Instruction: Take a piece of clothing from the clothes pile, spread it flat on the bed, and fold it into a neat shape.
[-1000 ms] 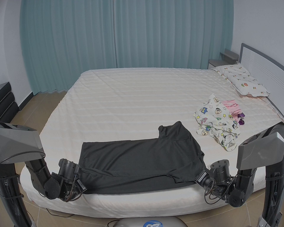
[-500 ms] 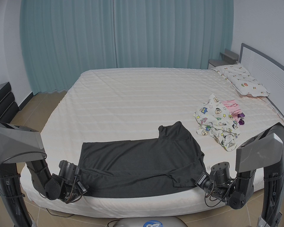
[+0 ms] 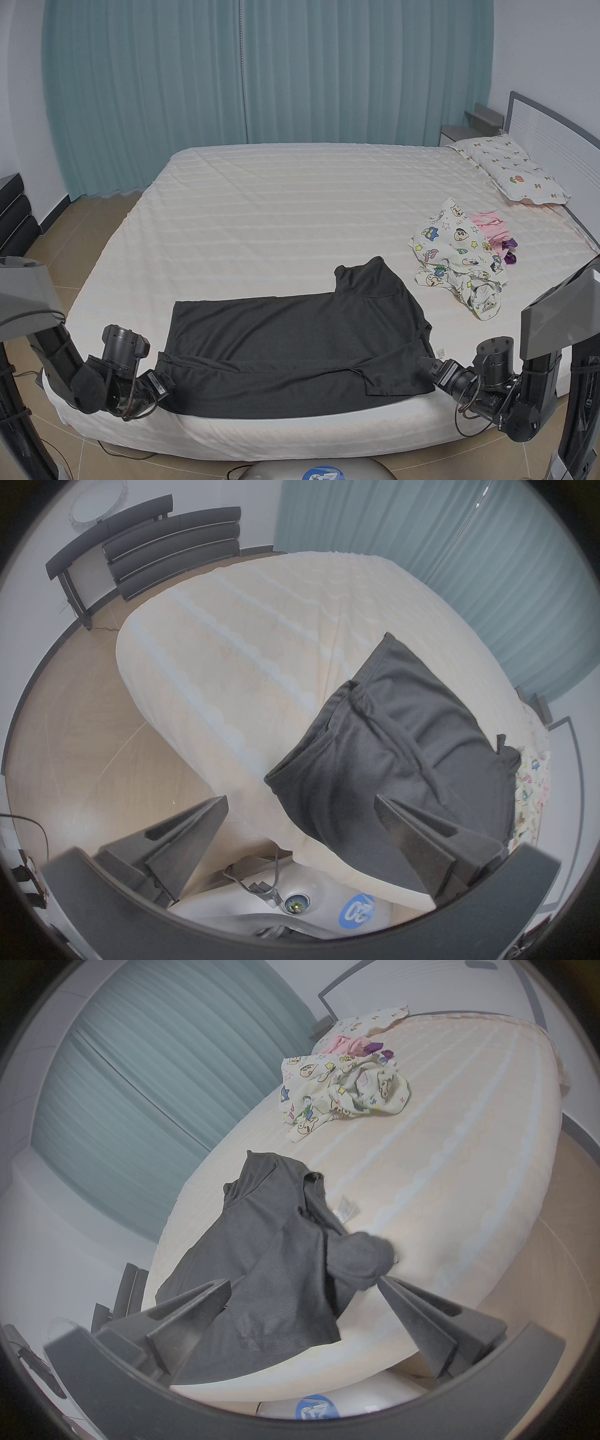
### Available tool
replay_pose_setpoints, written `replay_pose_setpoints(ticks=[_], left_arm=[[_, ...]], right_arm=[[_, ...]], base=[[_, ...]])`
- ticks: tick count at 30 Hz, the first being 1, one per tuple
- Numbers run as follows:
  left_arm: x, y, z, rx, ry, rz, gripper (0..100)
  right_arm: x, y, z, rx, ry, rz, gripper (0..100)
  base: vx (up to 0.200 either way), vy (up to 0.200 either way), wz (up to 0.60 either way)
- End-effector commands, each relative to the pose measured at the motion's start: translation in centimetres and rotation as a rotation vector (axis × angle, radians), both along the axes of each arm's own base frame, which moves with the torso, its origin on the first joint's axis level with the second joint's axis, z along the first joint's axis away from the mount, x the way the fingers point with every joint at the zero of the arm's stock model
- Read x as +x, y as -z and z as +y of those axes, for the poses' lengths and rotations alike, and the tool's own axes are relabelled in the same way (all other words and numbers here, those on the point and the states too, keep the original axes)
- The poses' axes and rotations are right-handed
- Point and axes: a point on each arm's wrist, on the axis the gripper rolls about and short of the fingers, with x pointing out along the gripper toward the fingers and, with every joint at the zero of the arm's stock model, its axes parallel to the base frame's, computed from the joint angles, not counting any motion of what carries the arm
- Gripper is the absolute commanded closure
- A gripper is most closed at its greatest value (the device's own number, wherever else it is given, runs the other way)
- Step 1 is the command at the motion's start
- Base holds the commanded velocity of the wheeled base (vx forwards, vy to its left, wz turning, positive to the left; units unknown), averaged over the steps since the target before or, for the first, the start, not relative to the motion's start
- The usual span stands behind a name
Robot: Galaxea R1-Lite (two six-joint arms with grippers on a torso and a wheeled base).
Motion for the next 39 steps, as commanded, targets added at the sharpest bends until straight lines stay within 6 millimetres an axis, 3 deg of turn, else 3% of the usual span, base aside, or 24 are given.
replay_pose_setpoints(ticks=[1, 6, 10, 15, 20, 26, 27, 39], left_arm=[[1.1, -4.6, 2.2, -0.08, -0.014, -0.114, 0], [2.9, -5.2, 2.1, -0.127, 0.012, -0.118, 0], [5.6, -3.9, 1.7, -0.171, 0.048, -0.101, 0], [8.8, -1.0, 1.5, -0.158, 0.06, -0.05, 0], [10.1, 0.9, 1.4, -0.143, 0.063, -0.022, 0], [11.1, 1.4, 1.4, -0.137, 0.059, -0.028, 0], [11.1, 1.5, 1.4, -0.137, 0.059, -0.024, 100], [10.9, 1.5, 1.8, -0.067, 0.0, -0.027, 100]], right_arm=[[-0.8, -1.7, -2.7, -0.019, 0.005, -0.027, 0], [-0.4, -2.0, -3.7, -0.04, 0.017, -0.048, 0], [-0.1, -2.0, -3.4, -0.014, -0.048, -0.054, 0], [0.6, -1.9, -3.2, 0.003, -0.084, -0.068, 0], [1.3, -1.4, -3.0, -0.018, -0.136, -0.075, 0], [2.0, -1.4, -2.7, -0.022, -0.215, -0.103, 0], [2.2, -1.4, -2.6, -0.017, -0.266, -0.114, 0], [6.4, 1.5, -2.5, -0.128, -0.386, -0.139, 0]], base=[[0.0, 0.0, 0.0], [0.0, 0.0, 0.0], [0.0, 0.0, 0.0], [0.0, 0.0, 0.0], [0.0, 0.0, 0.0], [0.0, 0.0, 0.0], [0.0, 0.0, 0.0], [0.0, 0.0, 0.0]])
